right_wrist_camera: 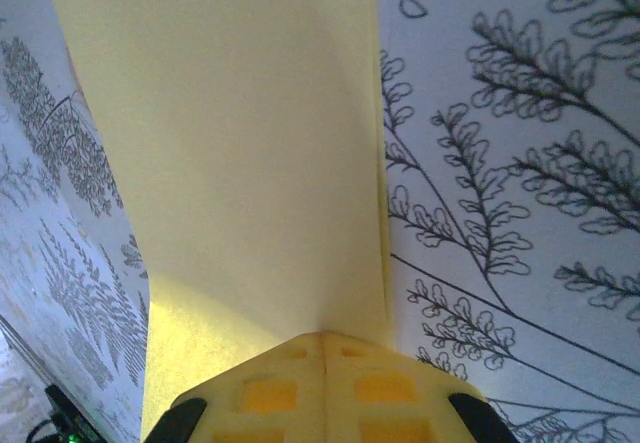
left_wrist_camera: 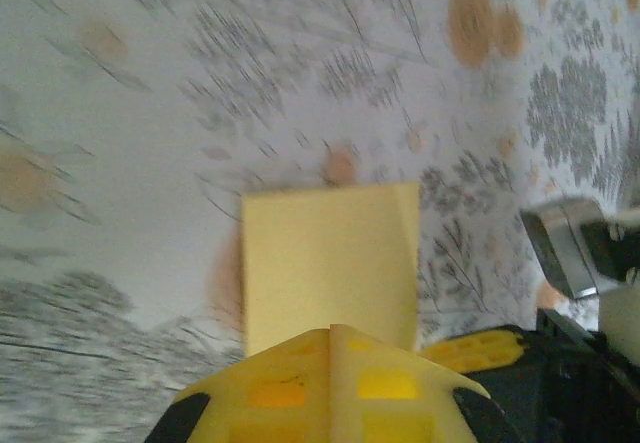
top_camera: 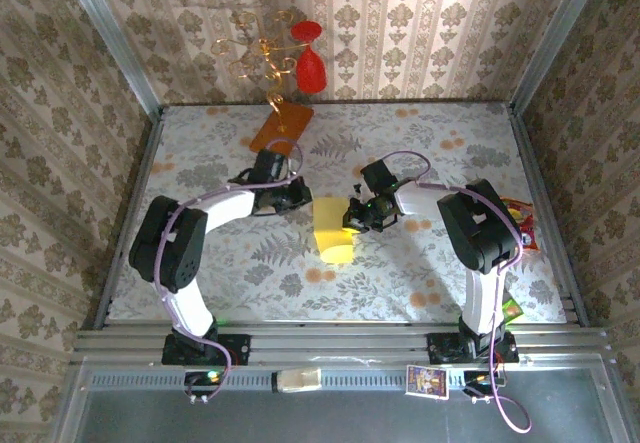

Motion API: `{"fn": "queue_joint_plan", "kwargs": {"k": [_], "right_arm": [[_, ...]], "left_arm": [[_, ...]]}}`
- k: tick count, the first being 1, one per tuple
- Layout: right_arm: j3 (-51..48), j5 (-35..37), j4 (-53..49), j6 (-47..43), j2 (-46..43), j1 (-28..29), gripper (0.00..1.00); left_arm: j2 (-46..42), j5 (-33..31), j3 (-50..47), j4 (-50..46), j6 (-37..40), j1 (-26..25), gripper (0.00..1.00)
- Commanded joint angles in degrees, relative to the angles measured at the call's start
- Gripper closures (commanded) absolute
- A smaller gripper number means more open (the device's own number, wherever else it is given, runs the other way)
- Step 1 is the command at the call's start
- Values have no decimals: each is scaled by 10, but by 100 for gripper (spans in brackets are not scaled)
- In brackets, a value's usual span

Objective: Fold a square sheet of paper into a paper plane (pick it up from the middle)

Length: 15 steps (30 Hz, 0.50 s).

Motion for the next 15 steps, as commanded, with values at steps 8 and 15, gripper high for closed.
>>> {"fn": "queue_joint_plan", "kwargs": {"k": [8, 15], "right_arm": [[-49, 164, -76, 23, 46, -10, 95], [-51, 166, -72, 23, 48, -10, 95]], "left_arm": [[53, 42, -45, 131, -163, -58, 100], [50, 39, -78, 116, -182, -61, 100]]}}
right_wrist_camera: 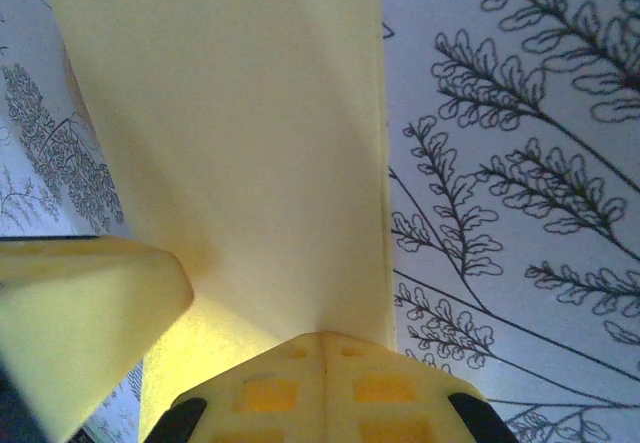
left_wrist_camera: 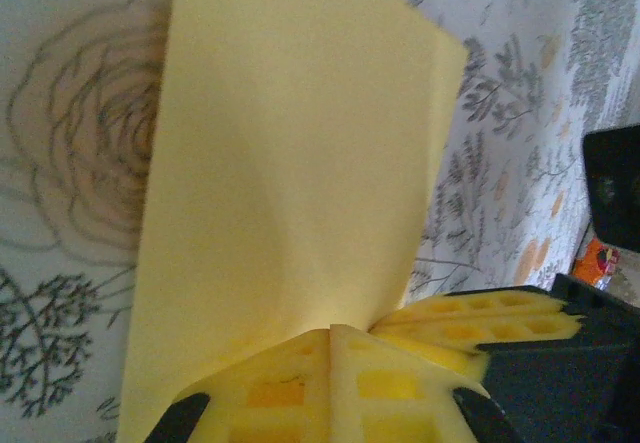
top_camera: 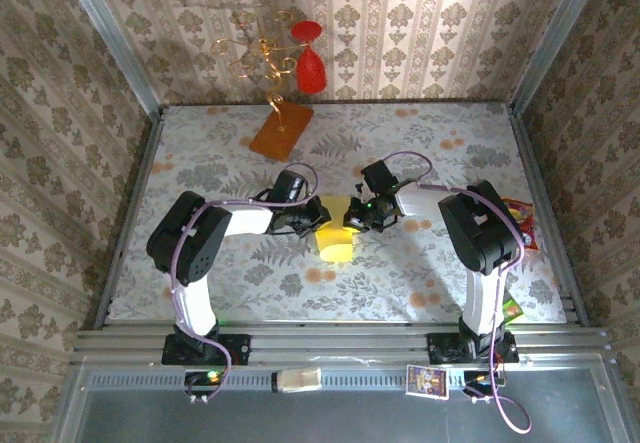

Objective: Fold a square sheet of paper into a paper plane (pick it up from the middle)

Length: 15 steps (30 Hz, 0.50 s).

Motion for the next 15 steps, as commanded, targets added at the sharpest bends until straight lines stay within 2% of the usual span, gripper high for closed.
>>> {"fn": "queue_joint_plan", "kwargs": {"k": [1, 8, 15], "right_arm": [[-42, 154, -84, 6, 54, -11, 95], [-44, 158, -86, -1, 60, -16, 95], [-48, 160, -80, 0, 60, -21, 95]], "left_arm": [[-4, 3, -26, -3, -21, 1, 100], [-27, -5, -79, -21, -11, 15, 100], [-112, -20, -128, -62, 47, 68, 100]]}}
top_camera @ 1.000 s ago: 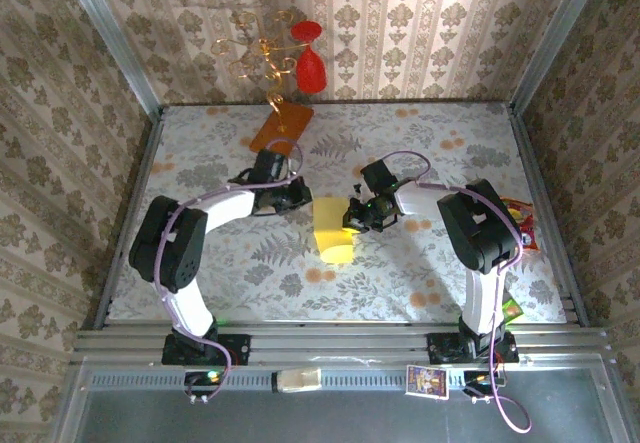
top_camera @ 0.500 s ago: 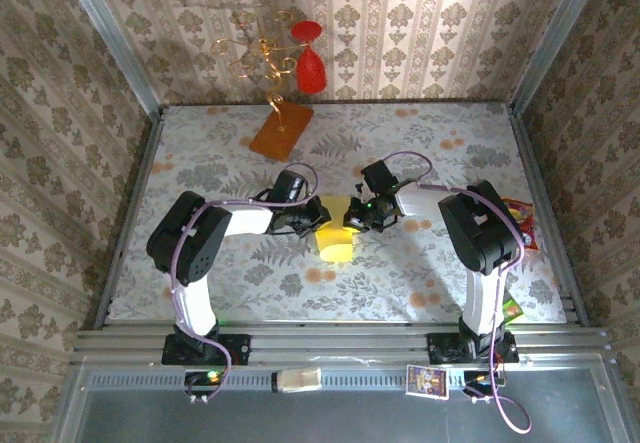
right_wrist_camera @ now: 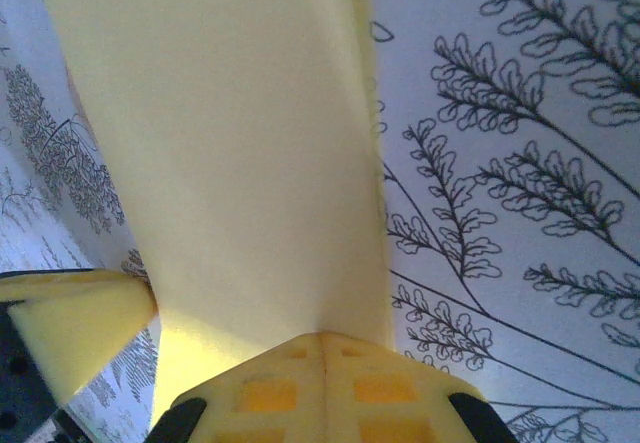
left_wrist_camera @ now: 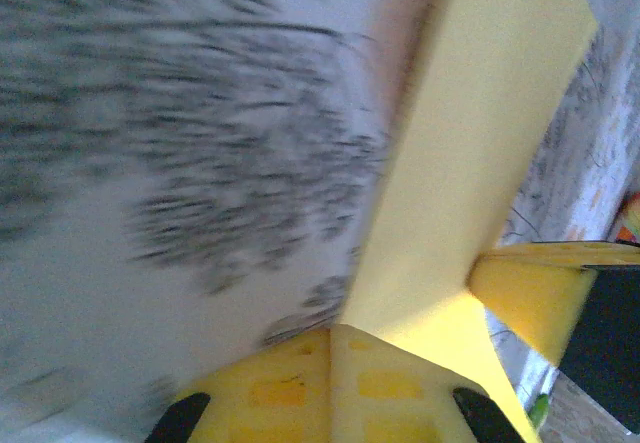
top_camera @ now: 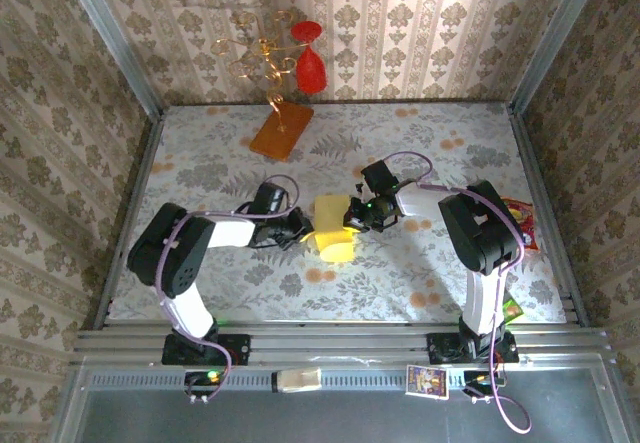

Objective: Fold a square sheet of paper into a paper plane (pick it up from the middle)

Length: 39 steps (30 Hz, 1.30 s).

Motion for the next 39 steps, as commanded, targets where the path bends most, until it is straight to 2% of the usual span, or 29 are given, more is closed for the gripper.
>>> {"fn": "queue_joint_plan", "kwargs": {"k": [1, 7, 14, 20, 26, 31, 39], "right_arm": [[-47, 159, -81, 3, 60, -20, 96], [-52, 152, -41, 36, 53, -23, 96], [-65, 125, 41, 104, 44, -29, 95], [-56, 129, 10, 92, 55, -29, 95], [-52, 140, -8, 80, 52, -30, 95], [-50, 145, -10, 77, 51, -30, 95], [-51, 141, -6, 78, 60, -31, 95]], "left_arm": [[-43, -21, -9, -65, 43, 16, 100], [-68, -23, 37, -37, 52, -10, 100], [14, 34, 63, 77, -31, -36, 100], [90, 51, 81, 115, -66, -42, 100], [96, 37, 75, 142, -78, -27, 100], [79, 40, 80, 112, -58, -27, 100], [69, -4, 140, -30, 38, -28, 100]]}}
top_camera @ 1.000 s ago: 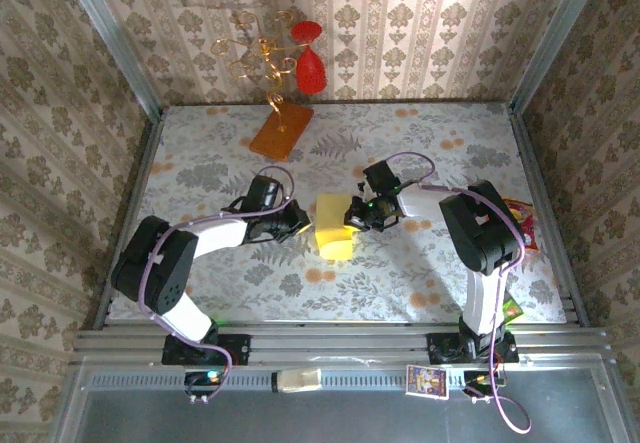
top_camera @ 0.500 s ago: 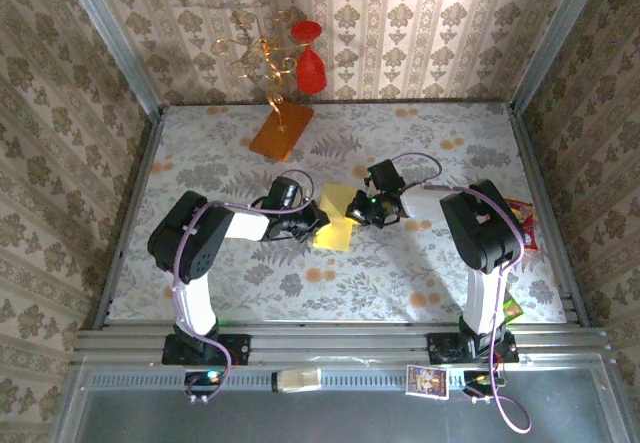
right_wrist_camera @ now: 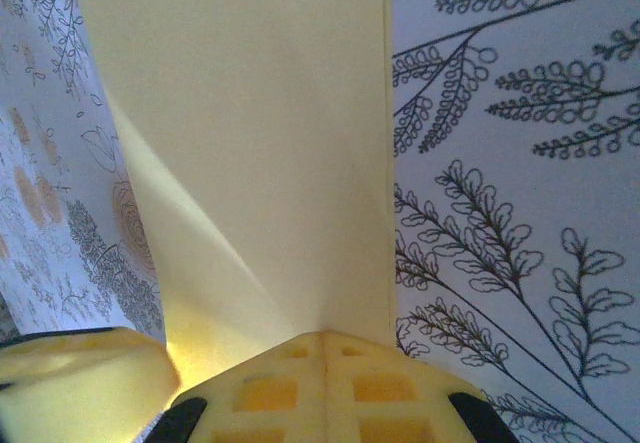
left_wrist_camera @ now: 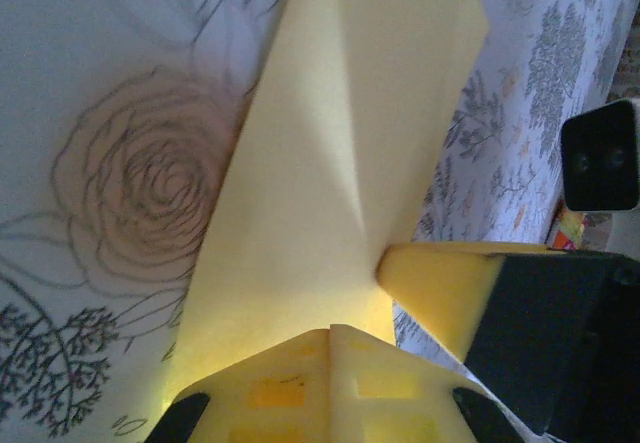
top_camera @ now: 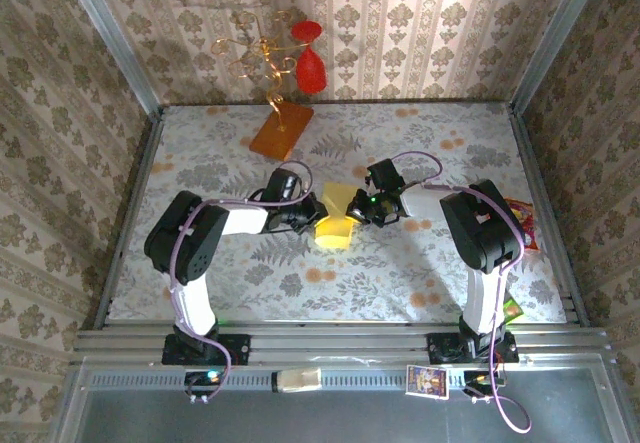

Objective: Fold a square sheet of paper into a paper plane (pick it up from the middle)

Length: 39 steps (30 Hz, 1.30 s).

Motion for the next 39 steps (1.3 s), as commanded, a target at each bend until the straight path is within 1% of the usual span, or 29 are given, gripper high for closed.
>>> {"fn": "queue_joint_plan", "kwargs": {"k": [1, 5, 9, 13, 17, 23, 26, 28, 30, 34, 39], "right_arm": [[-28, 112, -103, -8, 60, -11, 95], [-26, 110, -105, -10, 65, -11, 95], [-25, 111, -106, -11, 67, -10, 95], [-25, 114, -108, -12, 67, -10, 95], [-25, 121, -113, -16, 70, -11, 95], [-23, 124, -116, -23, 70, -11, 95], [-23, 127, -118, -25, 69, -11, 95], [-24, 127, -119, -26, 69, -11, 95], [-25, 129, -120, -27, 70, -11, 95], [-30, 130, -115, -26, 70, -11, 95], [-34, 130, -113, -25, 69, -11, 95]], "left_arm": [[-7, -23, 35, -69, 57, 1, 100], [22, -16, 55, -67, 58, -5, 100], [37, -29, 64, -82, 64, -16, 100], [35, -47, 33, -77, 58, -9, 100], [25, -44, -22, -40, 31, 0, 100], [-31, -68, -86, -61, 38, 19, 100], [-74, -78, -72, -102, 70, 11, 100], [-95, -83, -48, -129, 89, -6, 100], [-102, -85, -27, -134, 94, -23, 100], [-73, -72, -5, -102, 77, -41, 100], [-27, -61, -1, -83, 55, -43, 100]]}}
